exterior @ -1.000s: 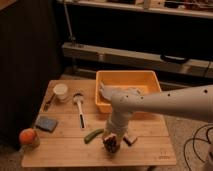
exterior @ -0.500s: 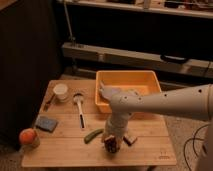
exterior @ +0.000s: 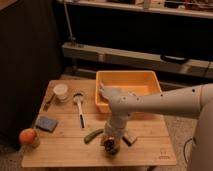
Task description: Place grapes in tray
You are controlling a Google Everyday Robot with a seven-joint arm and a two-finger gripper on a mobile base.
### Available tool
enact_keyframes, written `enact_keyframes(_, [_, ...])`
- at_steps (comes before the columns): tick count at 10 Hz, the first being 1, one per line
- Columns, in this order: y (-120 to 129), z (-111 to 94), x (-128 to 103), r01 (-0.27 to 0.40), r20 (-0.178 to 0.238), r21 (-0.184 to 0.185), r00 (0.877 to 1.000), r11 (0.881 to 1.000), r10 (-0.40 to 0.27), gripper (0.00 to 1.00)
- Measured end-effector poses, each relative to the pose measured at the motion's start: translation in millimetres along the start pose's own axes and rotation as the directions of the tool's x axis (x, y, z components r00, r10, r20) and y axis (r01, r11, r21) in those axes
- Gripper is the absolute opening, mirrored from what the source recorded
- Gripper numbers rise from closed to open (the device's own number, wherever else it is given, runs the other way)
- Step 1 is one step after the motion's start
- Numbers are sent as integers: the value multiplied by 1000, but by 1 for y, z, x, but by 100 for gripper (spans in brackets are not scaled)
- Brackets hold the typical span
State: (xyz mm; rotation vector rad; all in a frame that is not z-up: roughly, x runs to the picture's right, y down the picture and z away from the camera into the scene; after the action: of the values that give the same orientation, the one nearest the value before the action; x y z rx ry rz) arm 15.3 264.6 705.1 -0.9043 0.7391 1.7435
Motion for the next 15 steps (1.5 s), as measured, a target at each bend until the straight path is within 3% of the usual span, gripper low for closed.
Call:
enact_keyframes(3, [-3, -28, 7, -28, 37, -17, 999, 999, 29, 0])
enact_keyframes(5, [-4, -67, 19, -45, 72, -37, 996, 998, 48, 0])
enact_keyframes(10, [-10, -144, 22, -31, 127, -133, 991, 991, 48, 0])
enact_keyframes(13, [-19, -202, -18, -40, 156, -140, 986, 989, 62, 0])
enact_keyframes(15, [-27, -243, -61, -64, 179, -136, 980, 989, 88, 0])
